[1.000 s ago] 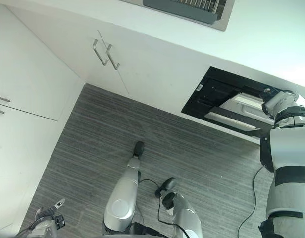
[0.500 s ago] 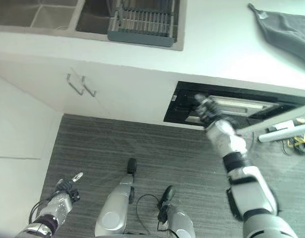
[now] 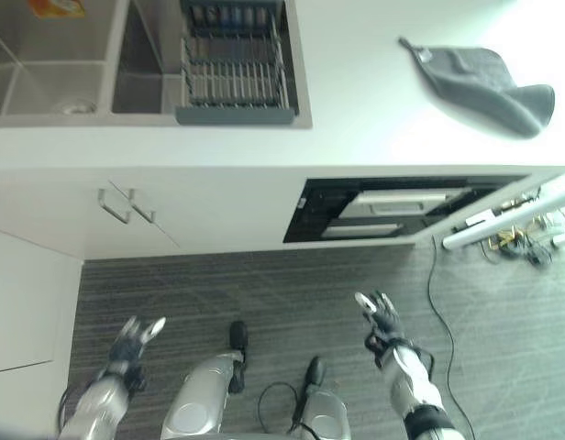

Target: Place the dishes in the dishwasher.

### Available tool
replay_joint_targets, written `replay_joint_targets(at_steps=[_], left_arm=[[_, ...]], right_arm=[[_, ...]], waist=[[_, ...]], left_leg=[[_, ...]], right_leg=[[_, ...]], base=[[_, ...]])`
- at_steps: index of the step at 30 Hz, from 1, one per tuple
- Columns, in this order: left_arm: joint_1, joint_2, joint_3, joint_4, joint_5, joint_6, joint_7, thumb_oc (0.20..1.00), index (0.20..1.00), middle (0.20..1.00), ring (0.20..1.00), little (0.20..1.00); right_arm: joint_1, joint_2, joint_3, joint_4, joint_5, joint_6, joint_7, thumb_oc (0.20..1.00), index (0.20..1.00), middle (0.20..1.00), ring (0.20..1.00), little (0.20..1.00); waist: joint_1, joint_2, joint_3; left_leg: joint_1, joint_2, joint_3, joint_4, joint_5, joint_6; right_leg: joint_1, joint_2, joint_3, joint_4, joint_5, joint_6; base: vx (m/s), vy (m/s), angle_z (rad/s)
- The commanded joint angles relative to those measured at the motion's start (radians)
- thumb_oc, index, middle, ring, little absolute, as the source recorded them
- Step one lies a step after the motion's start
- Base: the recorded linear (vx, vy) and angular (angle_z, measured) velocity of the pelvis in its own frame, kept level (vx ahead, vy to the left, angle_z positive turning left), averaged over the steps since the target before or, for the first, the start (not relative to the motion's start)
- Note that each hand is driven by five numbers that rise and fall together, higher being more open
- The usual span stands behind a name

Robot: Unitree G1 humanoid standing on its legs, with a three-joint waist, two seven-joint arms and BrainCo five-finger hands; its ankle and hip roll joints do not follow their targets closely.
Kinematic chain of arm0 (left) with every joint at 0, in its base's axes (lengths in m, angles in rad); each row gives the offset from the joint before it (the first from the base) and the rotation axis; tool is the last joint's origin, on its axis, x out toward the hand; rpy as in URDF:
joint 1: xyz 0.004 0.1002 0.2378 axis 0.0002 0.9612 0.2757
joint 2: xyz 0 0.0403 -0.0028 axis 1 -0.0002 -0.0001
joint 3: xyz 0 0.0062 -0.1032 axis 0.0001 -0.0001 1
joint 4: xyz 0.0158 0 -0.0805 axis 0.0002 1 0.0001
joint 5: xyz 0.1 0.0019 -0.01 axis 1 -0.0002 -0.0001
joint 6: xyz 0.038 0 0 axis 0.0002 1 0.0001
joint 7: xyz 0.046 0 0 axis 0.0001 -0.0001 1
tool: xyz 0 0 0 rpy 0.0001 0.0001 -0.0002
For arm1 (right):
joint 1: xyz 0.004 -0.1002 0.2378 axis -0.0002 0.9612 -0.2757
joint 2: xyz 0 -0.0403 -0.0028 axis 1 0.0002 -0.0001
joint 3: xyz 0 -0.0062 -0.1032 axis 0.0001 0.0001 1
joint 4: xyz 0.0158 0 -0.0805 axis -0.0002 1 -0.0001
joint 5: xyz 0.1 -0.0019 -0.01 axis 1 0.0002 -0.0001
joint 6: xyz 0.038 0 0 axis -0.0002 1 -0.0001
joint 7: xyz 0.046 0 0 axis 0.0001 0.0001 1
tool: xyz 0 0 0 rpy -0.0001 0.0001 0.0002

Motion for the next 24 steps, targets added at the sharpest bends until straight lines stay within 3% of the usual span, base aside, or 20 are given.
replay_joint_targets(at_steps=[1,4,9,13,17,20,24], left_arm=[[-0.179,0.013,-0.043,0.019,-0.005,0.01,-0.165,1.0,1.0,1.0,1.0,1.0],[-0.173,-0.013,-0.016,0.088,0.019,0.066,-0.178,1.0,1.0,1.0,1.0,1.0],[-0.135,-0.077,0.03,0.15,-0.008,0.084,-0.264,1.0,1.0,1.0,1.0,1.0],[-0.147,-0.106,0.028,0.21,0.017,0.081,-0.309,1.0,1.0,1.0,1.0,1.0],[-0.184,-0.121,0.01,0.265,0.037,0.098,-0.329,1.0,1.0,1.0,1.0,1.0],[-0.225,-0.147,-0.003,0.34,0.035,0.09,-0.317,1.0,1.0,1.0,1.0,1.0],[-0.246,-0.168,0.004,0.37,0.005,0.065,-0.305,1.0,1.0,1.0,1.0,1.0]], right_arm=[[-0.077,-0.036,-0.003,-0.027,-0.043,-0.043,0.023,1.0,1.0,1.0,1.0,1.0],[-0.04,-0.027,-0.008,0.005,-0.103,-0.03,0.016,1.0,1.0,1.0,1.0,1.0],[-0.025,-0.024,0.028,0.068,-0.262,0.0,0.03,1.0,1.0,1.0,1.0,1.0],[-0.041,-0.043,0.056,0.139,-0.308,0.038,0.032,1.0,1.0,1.0,1.0,1.0],[-0.034,-0.034,0.052,0.215,-0.316,0.03,0.02,1.0,1.0,1.0,1.0,1.0],[-0.027,-0.02,0.038,0.319,-0.32,-0.016,0.037,1.0,1.0,1.0,1.0,1.0],[-0.027,0.003,0.039,0.362,-0.339,-0.03,0.042,1.0,1.0,1.0,1.0,1.0]], waist=[[-0.037,0.035,-0.043],[-0.072,0.048,-0.082],[-0.065,0.056,-0.116],[-0.073,0.059,-0.112],[-0.105,0.069,-0.128],[-0.124,0.085,-0.177],[-0.133,0.09,-0.207]], left_leg=[[0.017,0.031,-0.13,0.0,-0.019,-0.088],[0.074,0.031,-0.159,-0.04,-0.019,-0.086],[0.112,0.054,-0.158,-0.091,0.012,-0.124],[0.089,0.067,-0.128,0.029,-0.016,-0.138],[0.146,0.096,-0.019,-0.047,0.01,-0.148],[0.239,0.1,-0.02,-0.184,0.048,-0.164],[0.268,0.095,-0.021,-0.197,0.032,-0.161]], right_leg=[[-0.012,0.069,0.057,-0.057,0.004,0.018],[-0.03,0.09,0.115,-0.071,0.02,0.004],[0.02,0.126,0.072,-0.131,0.005,-0.034],[0.052,0.132,0.023,-0.108,-0.027,-0.069],[0.093,0.13,-0.039,-0.126,-0.036,-0.061],[0.125,0.125,-0.058,-0.192,-0.002,-0.041],[0.139,0.12,-0.055,-0.203,0.007,-0.032]], base=[[0.26,-0.146,0.62],[0.22,-0.268,0.62],[0.09,-0.271,0.29],[0.01,-0.131,0.33],[0.0,0.033,0.5],[0.07,0.135,0.56],[0.06,0.116,0.16]])
